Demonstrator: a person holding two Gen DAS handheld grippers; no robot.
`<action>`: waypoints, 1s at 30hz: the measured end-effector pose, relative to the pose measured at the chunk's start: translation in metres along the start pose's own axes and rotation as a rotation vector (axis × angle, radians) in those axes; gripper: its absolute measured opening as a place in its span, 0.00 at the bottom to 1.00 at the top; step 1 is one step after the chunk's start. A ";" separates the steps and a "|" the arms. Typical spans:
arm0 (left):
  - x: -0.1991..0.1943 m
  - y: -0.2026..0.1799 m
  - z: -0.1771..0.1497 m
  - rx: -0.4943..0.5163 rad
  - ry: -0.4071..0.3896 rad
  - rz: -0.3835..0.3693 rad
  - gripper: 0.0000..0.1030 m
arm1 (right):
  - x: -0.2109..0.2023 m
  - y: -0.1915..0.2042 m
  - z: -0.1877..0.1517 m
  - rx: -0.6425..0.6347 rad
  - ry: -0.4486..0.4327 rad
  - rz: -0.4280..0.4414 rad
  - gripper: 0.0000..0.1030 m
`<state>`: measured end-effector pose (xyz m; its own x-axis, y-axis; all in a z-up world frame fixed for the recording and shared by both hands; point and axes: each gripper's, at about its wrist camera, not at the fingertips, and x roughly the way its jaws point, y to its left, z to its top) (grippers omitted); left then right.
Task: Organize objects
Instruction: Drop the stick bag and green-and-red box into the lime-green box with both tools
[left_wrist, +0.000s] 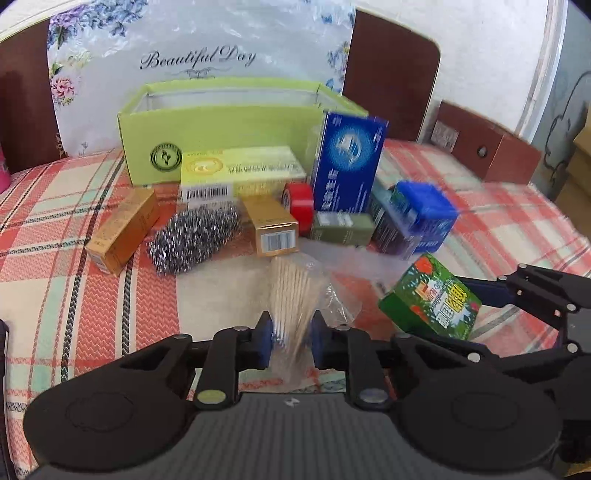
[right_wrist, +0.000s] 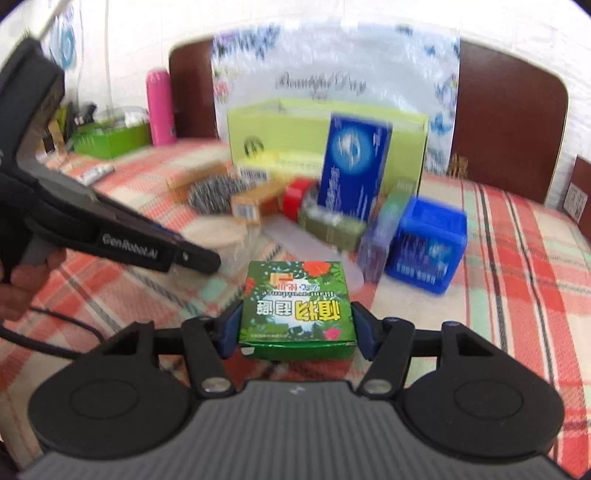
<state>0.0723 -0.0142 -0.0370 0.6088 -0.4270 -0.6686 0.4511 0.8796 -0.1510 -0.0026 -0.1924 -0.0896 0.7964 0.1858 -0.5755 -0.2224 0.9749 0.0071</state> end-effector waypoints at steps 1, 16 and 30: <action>-0.006 0.002 0.004 -0.012 -0.020 -0.019 0.20 | -0.006 0.000 0.004 -0.003 -0.028 0.006 0.58; -0.045 0.022 0.097 -0.147 -0.322 -0.049 0.19 | -0.005 -0.041 0.107 0.024 -0.336 -0.094 0.58; -0.030 0.027 0.073 -0.119 -0.234 -0.026 0.19 | 0.026 -0.074 0.114 0.106 -0.280 -0.137 0.58</action>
<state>0.1143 0.0072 0.0320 0.7385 -0.4742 -0.4793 0.3966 0.8804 -0.2598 0.0989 -0.2452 -0.0119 0.9418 0.0636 -0.3300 -0.0538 0.9978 0.0388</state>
